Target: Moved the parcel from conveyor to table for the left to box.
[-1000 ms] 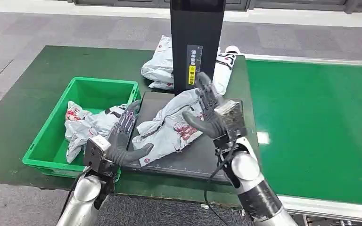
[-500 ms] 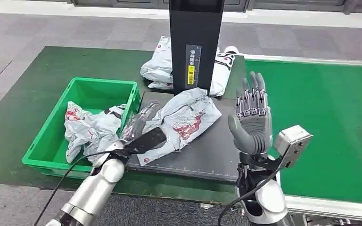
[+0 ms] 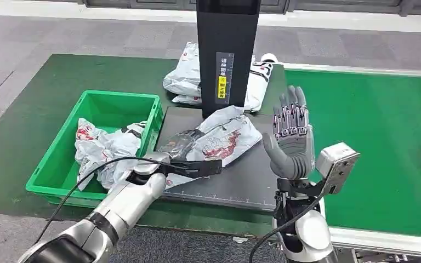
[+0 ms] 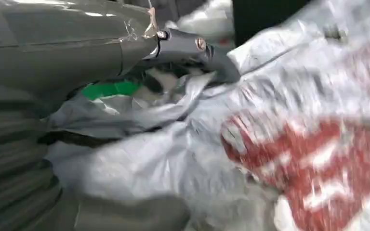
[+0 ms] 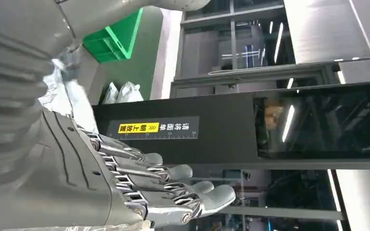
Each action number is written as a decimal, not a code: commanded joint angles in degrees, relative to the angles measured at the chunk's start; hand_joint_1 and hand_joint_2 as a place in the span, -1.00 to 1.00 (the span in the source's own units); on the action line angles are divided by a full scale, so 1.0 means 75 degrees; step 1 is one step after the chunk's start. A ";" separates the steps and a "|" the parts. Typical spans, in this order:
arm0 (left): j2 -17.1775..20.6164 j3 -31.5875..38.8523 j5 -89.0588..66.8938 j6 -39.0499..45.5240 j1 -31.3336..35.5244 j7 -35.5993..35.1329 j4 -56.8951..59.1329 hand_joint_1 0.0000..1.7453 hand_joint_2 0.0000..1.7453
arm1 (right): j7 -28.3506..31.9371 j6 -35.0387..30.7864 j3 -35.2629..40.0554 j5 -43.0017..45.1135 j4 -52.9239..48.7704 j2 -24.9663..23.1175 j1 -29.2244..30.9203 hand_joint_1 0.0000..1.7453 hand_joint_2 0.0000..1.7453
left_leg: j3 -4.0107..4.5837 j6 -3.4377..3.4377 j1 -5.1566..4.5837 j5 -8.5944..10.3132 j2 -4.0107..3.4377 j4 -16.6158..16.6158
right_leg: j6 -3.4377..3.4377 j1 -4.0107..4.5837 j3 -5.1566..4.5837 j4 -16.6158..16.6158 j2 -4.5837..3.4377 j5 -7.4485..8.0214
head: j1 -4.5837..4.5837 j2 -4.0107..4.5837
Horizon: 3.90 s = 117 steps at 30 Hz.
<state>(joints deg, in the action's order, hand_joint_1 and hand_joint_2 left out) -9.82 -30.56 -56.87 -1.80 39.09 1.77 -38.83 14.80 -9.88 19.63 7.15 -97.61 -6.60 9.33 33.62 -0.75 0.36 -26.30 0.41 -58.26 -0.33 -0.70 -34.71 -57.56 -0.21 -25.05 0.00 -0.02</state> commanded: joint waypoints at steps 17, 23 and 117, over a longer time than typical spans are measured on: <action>0.0008 -0.1491 -0.0851 -0.0710 0.0815 -0.0216 0.2546 1.00 1.00 | -0.0143 0.0481 -0.0966 -0.0140 -0.0226 -0.0434 -0.0433 -1.00 1.00 | -0.0037 -0.0001 0.0001 -0.0001 -0.0016 0.0019 | 0.0005 0.0003 0.0033 0.0013 -0.0008 0.0001 | -0.0003 0.0003; 0.0046 -0.1527 -0.0926 -0.0522 0.0808 -0.0280 0.2451 1.00 1.00 | -0.0124 0.0468 -0.0961 -0.0123 -0.0246 -0.0406 -0.0465 -1.00 1.00 | -0.0053 0.0000 0.0002 0.0006 -0.0021 0.0030 | 0.0006 0.0005 0.0049 0.0026 -0.0010 0.0009 | -0.0003 0.0000; 0.2690 0.0931 -0.4417 -0.0876 -0.1142 -0.2522 -0.2032 -1.00 -1.00 | -0.0093 0.0404 -0.1626 -0.0173 -0.1186 -0.0151 -0.2024 -1.00 1.00 | -0.0294 -0.0146 0.0011 -0.0098 -0.0120 0.0179 | 0.0166 0.0006 0.0228 -0.0003 -0.0105 -0.0122 | 0.0055 0.0000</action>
<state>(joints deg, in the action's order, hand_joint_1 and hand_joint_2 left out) 12.04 -21.40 -85.55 -15.51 30.26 -9.87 -52.85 14.40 -5.64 11.56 6.78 -104.89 -5.75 -4.79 31.33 -1.90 0.44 -27.09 -0.59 -56.97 0.94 -0.66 -32.99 -57.64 -1.12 -26.00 0.42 -0.02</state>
